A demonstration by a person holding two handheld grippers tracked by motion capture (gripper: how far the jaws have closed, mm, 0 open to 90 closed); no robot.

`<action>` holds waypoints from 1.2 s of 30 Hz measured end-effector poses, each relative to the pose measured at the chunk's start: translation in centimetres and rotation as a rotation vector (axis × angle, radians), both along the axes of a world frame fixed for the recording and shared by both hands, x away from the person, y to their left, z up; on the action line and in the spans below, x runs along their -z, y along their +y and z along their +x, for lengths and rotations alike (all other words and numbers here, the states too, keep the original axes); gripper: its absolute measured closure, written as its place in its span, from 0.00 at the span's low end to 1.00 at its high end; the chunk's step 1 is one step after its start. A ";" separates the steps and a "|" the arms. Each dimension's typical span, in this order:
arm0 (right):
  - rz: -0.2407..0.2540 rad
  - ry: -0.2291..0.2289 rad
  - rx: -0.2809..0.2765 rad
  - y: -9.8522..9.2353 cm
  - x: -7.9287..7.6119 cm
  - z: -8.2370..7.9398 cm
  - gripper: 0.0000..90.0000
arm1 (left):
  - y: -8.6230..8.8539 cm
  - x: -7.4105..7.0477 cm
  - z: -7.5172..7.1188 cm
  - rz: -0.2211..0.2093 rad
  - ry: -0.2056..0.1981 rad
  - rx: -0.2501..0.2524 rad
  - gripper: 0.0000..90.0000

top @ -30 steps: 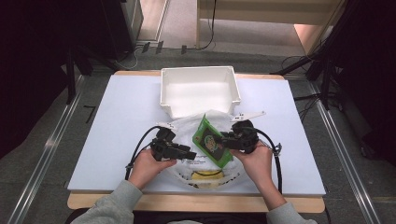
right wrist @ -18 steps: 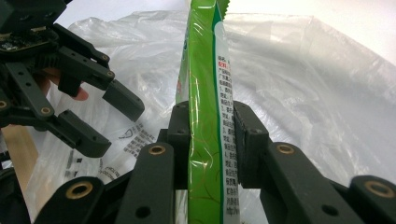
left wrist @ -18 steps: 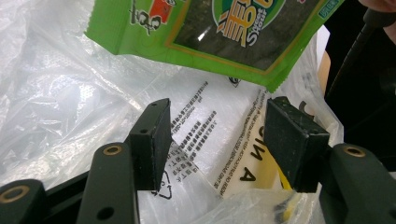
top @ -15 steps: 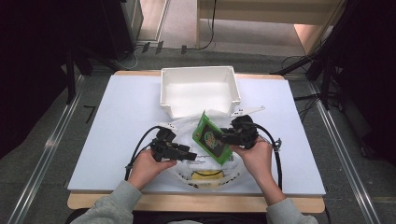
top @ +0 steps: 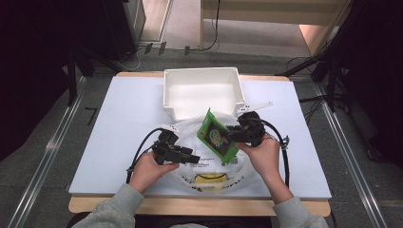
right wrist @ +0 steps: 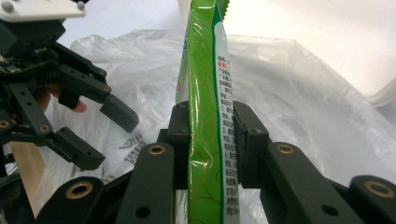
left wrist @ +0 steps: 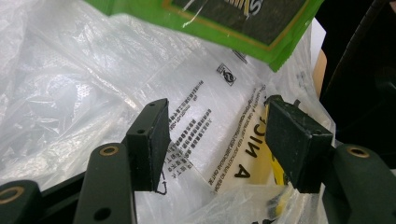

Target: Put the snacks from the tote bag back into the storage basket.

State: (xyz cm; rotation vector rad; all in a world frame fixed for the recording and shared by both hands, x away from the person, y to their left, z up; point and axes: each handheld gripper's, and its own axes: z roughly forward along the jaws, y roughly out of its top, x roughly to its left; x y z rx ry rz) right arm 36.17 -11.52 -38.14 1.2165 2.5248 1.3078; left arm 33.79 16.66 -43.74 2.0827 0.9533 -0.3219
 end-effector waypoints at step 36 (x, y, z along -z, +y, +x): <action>-0.003 -0.016 0.010 -0.3 -4.5 3.4 0.82 | 0.3 -0.2 0.2 -0.002 0.003 0.003 0.45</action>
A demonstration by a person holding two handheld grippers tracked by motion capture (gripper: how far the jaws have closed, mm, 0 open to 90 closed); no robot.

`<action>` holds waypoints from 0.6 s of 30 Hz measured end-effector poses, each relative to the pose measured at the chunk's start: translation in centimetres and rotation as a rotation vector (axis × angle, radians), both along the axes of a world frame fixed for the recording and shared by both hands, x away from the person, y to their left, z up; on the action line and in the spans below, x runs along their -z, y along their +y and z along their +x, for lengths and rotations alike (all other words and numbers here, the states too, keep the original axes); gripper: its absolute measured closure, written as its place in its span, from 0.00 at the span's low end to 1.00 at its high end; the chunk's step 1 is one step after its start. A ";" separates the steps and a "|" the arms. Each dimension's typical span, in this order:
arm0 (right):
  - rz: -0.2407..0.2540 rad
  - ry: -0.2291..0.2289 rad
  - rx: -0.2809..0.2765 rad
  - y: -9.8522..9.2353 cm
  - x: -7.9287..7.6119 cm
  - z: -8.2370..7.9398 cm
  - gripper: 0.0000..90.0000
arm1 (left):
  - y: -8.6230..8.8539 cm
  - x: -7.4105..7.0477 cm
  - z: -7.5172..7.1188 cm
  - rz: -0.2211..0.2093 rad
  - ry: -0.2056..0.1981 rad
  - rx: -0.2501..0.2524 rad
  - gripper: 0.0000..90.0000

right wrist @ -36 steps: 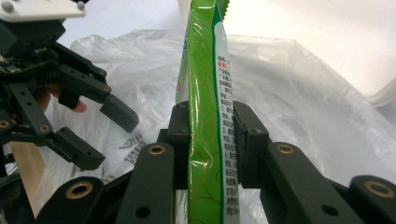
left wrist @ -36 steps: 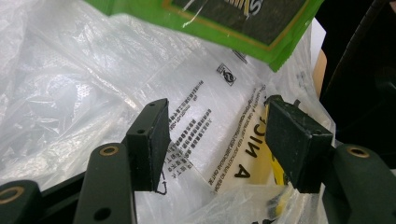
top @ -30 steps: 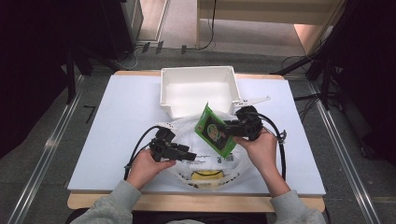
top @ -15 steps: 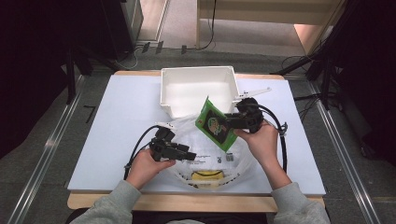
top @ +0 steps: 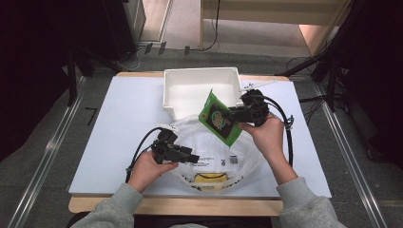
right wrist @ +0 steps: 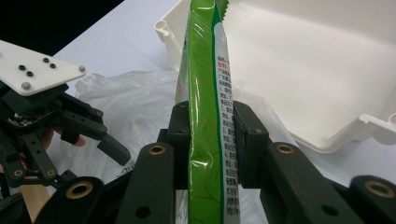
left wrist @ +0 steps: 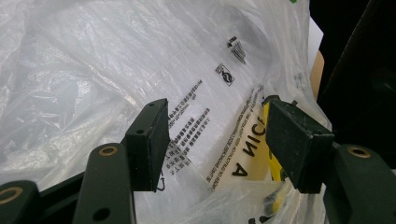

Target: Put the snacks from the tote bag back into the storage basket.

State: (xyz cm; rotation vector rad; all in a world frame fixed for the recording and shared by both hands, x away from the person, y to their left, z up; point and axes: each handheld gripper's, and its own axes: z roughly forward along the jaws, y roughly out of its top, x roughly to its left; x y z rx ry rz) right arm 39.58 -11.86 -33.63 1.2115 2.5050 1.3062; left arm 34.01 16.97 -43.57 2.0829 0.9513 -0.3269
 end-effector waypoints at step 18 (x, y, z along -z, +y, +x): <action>0.012 -0.014 0.022 -1.2 -2.5 0.8 0.82 | 0.1 0.0 0.0 -0.002 0.000 -0.003 0.45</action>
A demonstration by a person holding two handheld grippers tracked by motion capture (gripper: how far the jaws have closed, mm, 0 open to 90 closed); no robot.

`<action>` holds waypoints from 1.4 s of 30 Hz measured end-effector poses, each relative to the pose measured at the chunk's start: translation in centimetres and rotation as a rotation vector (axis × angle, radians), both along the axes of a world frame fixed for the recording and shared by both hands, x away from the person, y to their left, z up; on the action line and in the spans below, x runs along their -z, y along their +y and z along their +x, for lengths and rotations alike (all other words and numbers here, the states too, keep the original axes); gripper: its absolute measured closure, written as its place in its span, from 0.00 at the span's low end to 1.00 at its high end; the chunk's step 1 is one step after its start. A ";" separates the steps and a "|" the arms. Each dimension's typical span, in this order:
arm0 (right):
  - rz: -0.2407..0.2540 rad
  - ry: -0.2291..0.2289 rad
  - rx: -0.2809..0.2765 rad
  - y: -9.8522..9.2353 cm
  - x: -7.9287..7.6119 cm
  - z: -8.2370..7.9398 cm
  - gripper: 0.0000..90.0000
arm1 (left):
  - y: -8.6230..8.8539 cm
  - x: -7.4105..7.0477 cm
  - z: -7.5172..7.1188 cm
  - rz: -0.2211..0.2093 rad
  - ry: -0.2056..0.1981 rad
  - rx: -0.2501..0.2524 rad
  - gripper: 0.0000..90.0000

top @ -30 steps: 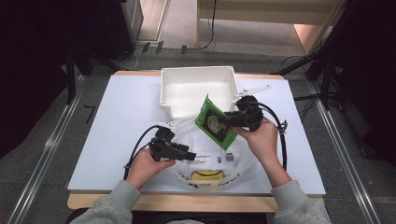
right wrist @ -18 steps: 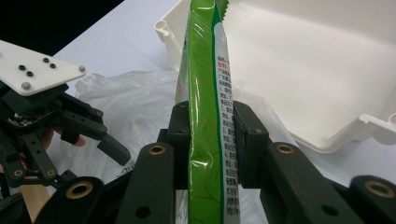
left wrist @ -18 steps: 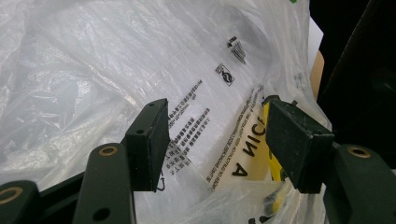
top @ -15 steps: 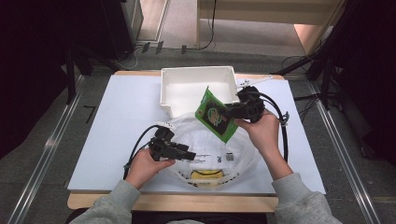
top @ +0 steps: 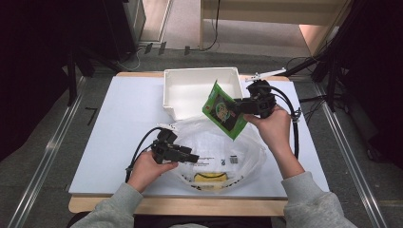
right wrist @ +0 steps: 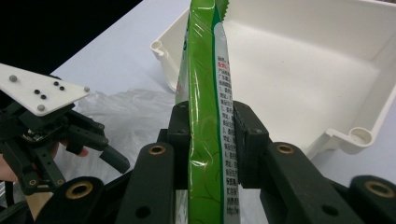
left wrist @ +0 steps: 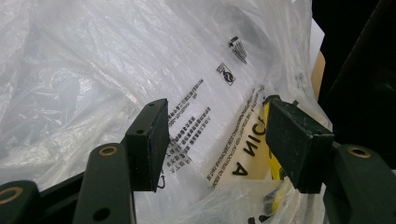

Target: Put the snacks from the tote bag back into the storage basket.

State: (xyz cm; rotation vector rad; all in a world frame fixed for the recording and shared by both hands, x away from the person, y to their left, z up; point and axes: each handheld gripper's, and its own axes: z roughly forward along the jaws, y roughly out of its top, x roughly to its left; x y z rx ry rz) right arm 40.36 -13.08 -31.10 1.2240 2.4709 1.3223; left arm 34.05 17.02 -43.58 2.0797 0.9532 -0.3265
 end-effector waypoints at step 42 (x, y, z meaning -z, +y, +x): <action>-0.041 0.021 0.096 4.2 0.7 9.4 0.82 | 1.1 -0.7 -0.2 -0.005 0.010 0.044 0.45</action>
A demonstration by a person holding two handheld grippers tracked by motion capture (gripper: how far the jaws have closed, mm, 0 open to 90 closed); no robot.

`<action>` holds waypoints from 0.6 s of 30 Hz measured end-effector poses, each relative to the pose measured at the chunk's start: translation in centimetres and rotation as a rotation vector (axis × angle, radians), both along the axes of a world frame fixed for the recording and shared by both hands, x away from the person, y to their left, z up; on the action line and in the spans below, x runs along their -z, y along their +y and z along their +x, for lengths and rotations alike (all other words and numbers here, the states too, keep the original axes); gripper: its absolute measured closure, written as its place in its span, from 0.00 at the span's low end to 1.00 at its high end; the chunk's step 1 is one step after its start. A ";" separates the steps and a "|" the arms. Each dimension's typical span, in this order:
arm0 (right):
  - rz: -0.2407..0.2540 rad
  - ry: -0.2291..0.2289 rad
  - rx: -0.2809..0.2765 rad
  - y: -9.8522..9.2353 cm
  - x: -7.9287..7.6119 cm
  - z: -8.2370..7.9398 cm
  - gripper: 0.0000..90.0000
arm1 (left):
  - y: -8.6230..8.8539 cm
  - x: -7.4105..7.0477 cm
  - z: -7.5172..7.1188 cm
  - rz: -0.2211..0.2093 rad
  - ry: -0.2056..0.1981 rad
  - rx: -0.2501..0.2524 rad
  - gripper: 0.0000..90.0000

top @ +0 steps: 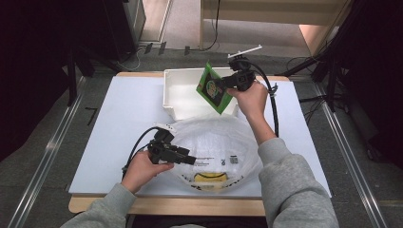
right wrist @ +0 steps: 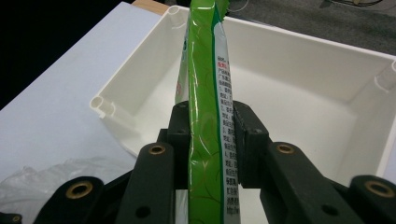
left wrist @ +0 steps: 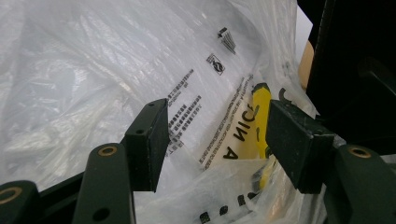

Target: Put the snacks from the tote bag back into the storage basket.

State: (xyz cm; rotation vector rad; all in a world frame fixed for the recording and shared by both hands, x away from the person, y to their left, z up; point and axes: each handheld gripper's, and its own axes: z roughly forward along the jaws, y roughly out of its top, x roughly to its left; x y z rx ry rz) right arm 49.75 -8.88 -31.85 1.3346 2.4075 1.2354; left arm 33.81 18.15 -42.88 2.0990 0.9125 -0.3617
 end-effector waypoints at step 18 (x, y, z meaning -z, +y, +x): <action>-0.022 -0.004 0.044 2.6 0.7 5.2 0.82 | 1.0 0.0 0.1 -0.016 0.003 -0.018 0.45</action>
